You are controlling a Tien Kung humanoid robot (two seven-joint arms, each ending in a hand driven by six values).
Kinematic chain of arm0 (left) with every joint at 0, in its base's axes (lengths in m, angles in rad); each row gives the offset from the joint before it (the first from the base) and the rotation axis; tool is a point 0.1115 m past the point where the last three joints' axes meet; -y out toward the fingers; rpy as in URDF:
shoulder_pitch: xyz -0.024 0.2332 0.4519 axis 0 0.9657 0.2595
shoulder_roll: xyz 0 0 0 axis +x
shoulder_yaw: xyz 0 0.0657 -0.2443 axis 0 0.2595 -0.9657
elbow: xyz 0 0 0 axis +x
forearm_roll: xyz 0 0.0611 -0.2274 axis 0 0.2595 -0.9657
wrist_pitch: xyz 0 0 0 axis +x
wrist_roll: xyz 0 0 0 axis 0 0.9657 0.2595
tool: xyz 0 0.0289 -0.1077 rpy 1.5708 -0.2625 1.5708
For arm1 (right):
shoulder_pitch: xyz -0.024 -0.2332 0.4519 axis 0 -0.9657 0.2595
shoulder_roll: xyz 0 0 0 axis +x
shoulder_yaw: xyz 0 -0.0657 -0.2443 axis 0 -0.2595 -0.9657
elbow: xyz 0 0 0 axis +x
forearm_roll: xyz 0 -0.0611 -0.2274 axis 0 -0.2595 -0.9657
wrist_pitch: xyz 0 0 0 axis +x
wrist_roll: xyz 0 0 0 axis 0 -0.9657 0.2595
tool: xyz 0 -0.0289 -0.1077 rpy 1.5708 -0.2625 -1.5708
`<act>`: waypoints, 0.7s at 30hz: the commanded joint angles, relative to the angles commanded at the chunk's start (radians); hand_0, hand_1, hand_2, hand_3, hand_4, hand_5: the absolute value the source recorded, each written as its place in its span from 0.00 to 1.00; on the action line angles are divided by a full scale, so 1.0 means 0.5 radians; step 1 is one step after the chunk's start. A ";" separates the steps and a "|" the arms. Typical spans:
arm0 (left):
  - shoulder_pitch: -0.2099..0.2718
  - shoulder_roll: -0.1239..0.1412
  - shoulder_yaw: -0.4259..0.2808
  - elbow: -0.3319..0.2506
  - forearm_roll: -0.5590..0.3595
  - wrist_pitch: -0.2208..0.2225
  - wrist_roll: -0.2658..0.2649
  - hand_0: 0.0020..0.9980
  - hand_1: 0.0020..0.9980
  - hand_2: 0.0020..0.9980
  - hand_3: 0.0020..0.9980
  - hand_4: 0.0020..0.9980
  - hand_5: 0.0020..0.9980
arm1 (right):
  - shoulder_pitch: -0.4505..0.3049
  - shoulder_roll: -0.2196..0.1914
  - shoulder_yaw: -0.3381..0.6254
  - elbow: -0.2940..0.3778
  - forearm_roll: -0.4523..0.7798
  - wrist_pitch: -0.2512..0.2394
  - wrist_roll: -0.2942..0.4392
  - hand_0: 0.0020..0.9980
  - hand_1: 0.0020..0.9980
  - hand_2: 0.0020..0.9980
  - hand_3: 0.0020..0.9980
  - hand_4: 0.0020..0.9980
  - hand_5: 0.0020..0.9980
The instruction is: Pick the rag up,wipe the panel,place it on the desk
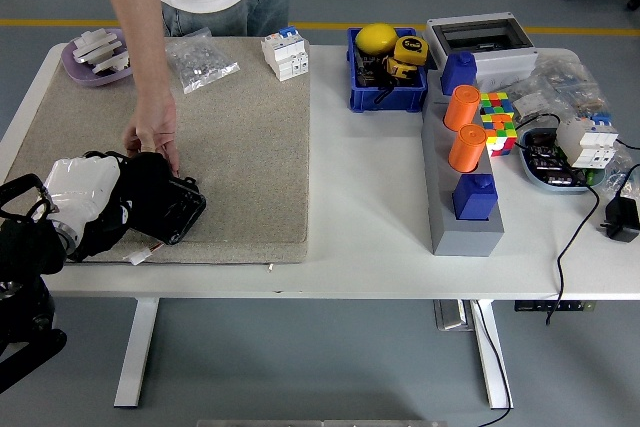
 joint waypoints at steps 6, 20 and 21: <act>-0.015 -0.022 0.111 -0.111 -0.029 -0.010 0.000 0.24 0.21 0.51 0.55 0.52 0.00 | -0.001 -0.002 0.019 0.002 -0.017 -0.001 0.003 0.81 0.68 0.70 0.66 0.99 0.78; -0.005 -0.064 0.165 -0.200 -0.035 0.004 0.000 0.24 0.21 0.51 0.55 0.54 0.02 | -0.005 -0.001 0.012 0.003 -0.022 0.000 0.005 0.81 0.68 0.70 0.66 0.99 0.78; -0.002 -0.063 0.150 -0.190 -0.042 0.007 0.000 0.24 0.21 0.51 0.55 0.54 0.02 | -0.006 -0.001 0.014 0.004 -0.022 -0.001 0.006 0.81 0.68 0.70 0.66 0.99 0.78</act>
